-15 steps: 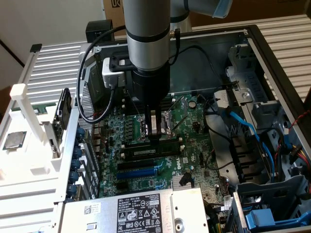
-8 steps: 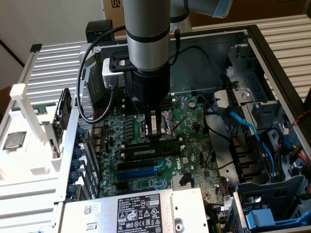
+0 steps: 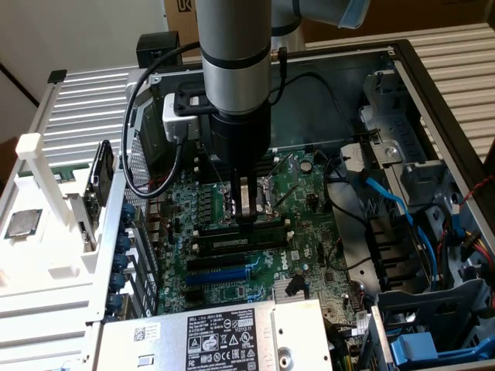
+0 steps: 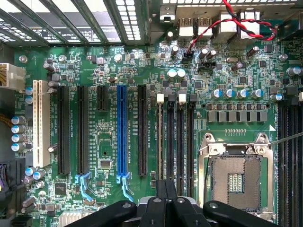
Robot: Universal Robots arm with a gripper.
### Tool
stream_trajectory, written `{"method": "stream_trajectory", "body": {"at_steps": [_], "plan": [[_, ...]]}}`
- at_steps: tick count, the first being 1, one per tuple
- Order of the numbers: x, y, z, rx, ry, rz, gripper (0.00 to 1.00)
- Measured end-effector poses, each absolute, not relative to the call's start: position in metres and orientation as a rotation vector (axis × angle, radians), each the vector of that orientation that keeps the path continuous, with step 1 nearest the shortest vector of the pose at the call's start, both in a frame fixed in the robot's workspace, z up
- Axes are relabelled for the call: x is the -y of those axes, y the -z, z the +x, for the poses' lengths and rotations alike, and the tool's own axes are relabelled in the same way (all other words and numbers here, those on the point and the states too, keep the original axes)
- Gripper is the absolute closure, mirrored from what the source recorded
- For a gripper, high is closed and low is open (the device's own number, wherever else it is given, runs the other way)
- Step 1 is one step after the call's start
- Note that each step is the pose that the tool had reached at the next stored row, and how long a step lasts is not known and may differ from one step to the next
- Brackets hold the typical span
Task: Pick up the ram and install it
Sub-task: 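Press down the ram until it locks into place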
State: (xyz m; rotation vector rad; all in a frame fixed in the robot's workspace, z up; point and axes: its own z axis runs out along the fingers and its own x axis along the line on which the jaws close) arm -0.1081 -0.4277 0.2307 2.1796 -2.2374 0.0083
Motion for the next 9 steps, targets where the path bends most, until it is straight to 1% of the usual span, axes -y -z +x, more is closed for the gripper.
{"method": "stream_trajectory", "body": {"at_steps": [9], "plan": [[0.4277, -0.2303, -0.1082, 2.237, -0.009, 2.179, 0.9]]}}
